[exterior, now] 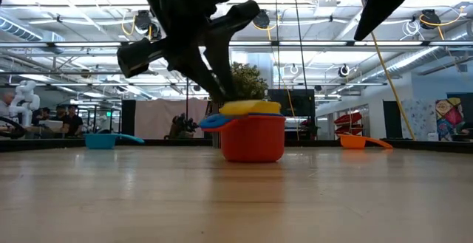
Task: Nest measuring cups in basket
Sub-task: Stack the yellow measuring cup on top of the blue measuring cup, then stack the green measuring cup on top of the yellow measuring cup
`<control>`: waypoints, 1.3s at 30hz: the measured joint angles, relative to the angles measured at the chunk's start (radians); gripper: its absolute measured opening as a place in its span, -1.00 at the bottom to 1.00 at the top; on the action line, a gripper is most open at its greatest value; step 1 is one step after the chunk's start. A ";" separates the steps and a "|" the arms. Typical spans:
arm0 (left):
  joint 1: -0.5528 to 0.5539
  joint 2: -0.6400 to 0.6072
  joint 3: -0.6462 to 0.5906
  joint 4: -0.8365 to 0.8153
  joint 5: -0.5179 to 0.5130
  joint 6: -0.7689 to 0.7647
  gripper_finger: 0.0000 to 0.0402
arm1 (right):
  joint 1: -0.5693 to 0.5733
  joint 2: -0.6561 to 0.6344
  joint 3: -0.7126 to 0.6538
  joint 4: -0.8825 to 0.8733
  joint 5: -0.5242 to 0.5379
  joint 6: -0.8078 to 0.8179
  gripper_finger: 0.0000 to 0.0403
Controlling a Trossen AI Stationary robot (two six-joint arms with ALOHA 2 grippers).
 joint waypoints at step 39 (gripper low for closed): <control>-0.237 -0.346 0.025 0.502 0.198 -0.901 -0.49 | 0.235 0.028 -0.173 0.415 -0.369 -0.176 -0.36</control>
